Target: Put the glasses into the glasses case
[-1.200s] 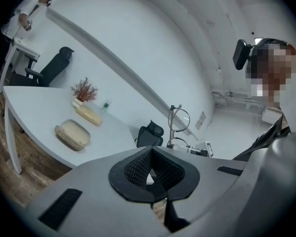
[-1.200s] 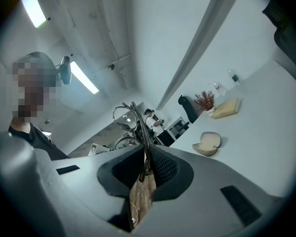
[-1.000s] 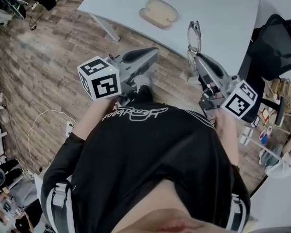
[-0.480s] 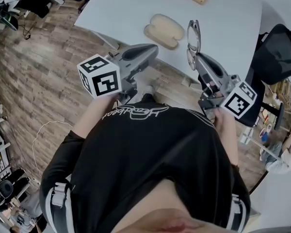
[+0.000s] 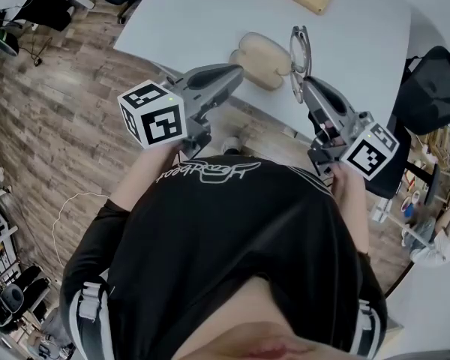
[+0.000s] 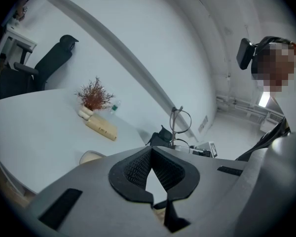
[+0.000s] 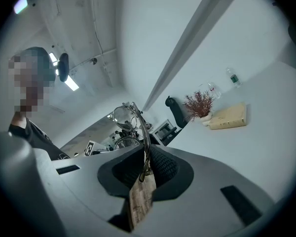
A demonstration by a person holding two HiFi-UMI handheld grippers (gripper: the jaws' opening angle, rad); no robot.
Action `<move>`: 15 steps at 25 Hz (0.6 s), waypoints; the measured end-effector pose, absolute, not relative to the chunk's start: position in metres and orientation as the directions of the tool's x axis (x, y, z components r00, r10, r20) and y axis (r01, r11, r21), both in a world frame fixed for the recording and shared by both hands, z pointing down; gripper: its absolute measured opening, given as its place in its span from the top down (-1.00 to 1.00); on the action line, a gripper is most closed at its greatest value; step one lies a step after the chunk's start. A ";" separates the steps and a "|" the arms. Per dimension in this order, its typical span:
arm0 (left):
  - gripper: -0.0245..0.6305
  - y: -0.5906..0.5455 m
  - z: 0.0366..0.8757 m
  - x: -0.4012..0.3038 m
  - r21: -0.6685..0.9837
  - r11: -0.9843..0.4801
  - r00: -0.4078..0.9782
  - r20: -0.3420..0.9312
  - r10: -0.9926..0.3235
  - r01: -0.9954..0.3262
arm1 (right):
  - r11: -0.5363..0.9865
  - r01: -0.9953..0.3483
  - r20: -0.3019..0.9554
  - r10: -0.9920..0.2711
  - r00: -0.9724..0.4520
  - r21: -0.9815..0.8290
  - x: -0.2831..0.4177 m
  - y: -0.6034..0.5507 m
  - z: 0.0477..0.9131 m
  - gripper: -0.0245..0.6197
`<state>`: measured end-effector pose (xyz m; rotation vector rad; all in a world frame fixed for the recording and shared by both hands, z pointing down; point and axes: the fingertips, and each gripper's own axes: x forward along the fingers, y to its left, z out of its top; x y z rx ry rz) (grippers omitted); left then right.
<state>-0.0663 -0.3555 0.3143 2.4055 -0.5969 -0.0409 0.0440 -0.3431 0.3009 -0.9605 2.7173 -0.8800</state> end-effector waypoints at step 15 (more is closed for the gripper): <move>0.91 -0.383 0.338 -0.088 0.625 -0.657 0.891 0.150 -0.429 -0.421 | 0.619 -0.617 0.158 -0.633 -0.758 -0.486 0.044 -0.381 0.319 0.82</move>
